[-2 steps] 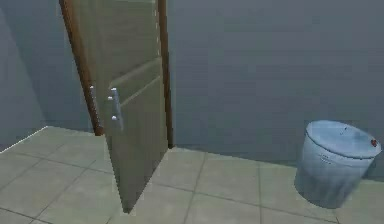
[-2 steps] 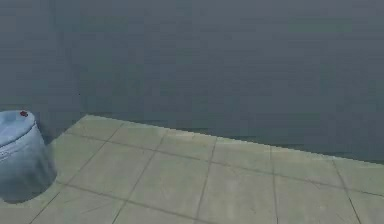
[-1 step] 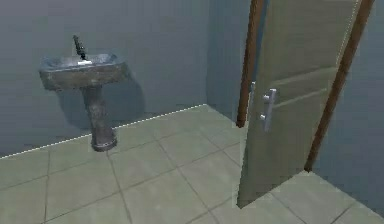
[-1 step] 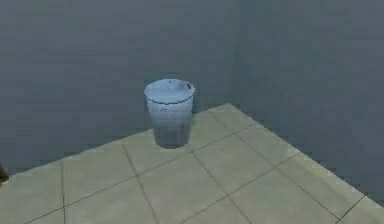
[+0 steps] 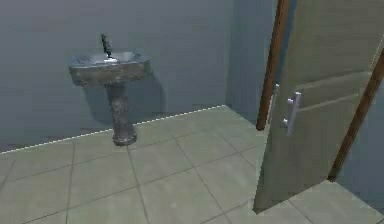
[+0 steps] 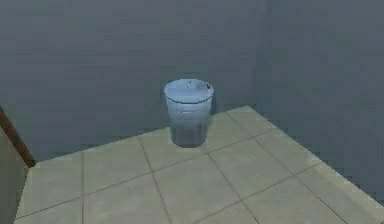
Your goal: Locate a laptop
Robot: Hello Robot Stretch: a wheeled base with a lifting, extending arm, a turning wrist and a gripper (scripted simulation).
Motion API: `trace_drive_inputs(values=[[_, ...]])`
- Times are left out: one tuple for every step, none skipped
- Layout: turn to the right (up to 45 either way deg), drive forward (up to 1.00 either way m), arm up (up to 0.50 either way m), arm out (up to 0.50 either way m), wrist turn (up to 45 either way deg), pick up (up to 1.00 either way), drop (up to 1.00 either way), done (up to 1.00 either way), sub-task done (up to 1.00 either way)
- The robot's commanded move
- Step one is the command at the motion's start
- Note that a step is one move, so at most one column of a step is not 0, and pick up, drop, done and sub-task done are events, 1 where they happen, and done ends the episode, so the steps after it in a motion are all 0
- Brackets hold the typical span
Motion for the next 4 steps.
trace_drive_inputs(values=[[0.0,1.0,0.0,0.0,0.0,0.0,0.0,0.0,0.0],[-3.0,0.0,0.0,0.0,0.0,0.0,0.0,0.0,0.0],[0.0,0.45,0.0,0.0,0.0,0.0,0.0,0.0,0.0],[45.0,0.0,0.0,0.0,0.0,0.0,0.0,0.0,0.0]])
